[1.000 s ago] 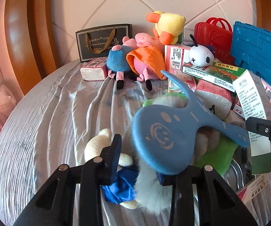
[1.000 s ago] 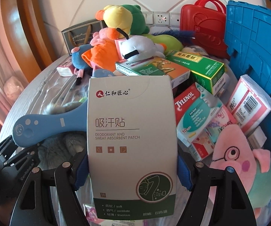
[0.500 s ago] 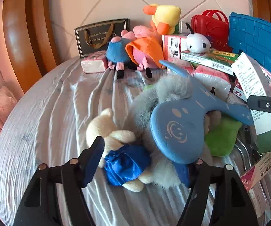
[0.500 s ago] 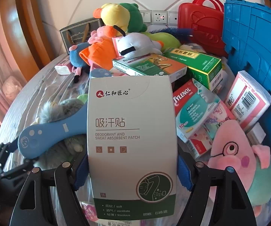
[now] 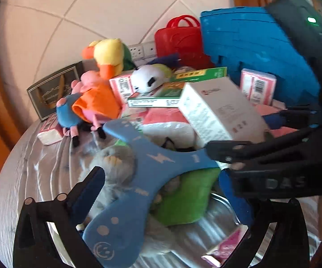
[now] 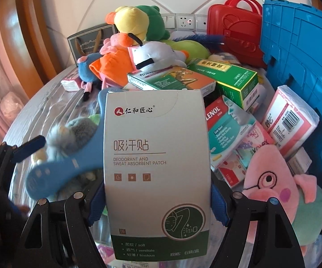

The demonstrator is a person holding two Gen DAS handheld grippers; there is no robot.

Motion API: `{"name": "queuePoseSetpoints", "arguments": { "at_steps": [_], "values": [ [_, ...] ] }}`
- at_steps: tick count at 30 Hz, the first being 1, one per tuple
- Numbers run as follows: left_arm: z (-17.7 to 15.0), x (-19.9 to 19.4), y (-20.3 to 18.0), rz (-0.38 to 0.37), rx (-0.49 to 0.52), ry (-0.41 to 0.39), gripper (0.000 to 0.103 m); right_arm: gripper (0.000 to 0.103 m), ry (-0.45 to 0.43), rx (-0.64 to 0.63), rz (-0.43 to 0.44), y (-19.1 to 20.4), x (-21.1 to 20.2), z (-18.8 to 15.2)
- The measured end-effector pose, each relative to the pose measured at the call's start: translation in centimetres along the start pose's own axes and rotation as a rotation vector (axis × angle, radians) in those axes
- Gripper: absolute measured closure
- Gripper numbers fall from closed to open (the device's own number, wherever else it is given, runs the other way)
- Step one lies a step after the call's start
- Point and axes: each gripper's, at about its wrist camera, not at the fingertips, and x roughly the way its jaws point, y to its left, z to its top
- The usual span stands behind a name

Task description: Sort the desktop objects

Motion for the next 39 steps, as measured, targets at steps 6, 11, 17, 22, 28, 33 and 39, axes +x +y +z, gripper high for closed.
{"name": "queuePoseSetpoints", "arguments": {
  "at_steps": [6, 11, 17, 22, 28, 33, 39],
  "values": [
    [-2.8, -2.3, 1.3, 0.057, -0.069, 0.0, 0.0, 0.026, -0.02, -0.007, 0.008, -0.3, -0.5, 0.4],
    [-4.9, -3.2, 7.7, 0.226, -0.283, 0.008, 0.0, 0.026, -0.032, -0.026, 0.011, 0.2, -0.6, 0.5],
    [-7.3, -0.4, 14.7, 0.342, -0.542, 0.156, 0.0, 0.026, -0.005, -0.031, 0.014, 0.9, 0.5, -0.2],
    [-7.9, 1.8, 14.5, 0.338, -0.532, 0.24, 0.0, 0.025, -0.008, -0.023, 0.018, 0.9, 0.6, -0.1],
    [-9.0, 4.1, 13.9, 0.284, -0.573, 0.328, 0.0, 0.026, -0.023, -0.024, 0.012, 1.1, 0.1, 0.0],
    [-8.6, 4.7, 13.7, 0.249, -0.529, 0.285, 0.007, 0.026, -0.009, -0.014, 0.006, 0.6, 0.4, -0.3],
    [-7.3, 3.4, 13.9, 0.196, -0.518, 0.25, 0.06, 0.026, -0.024, -0.008, 0.01, 0.6, -0.2, -0.7]
  ]
}}
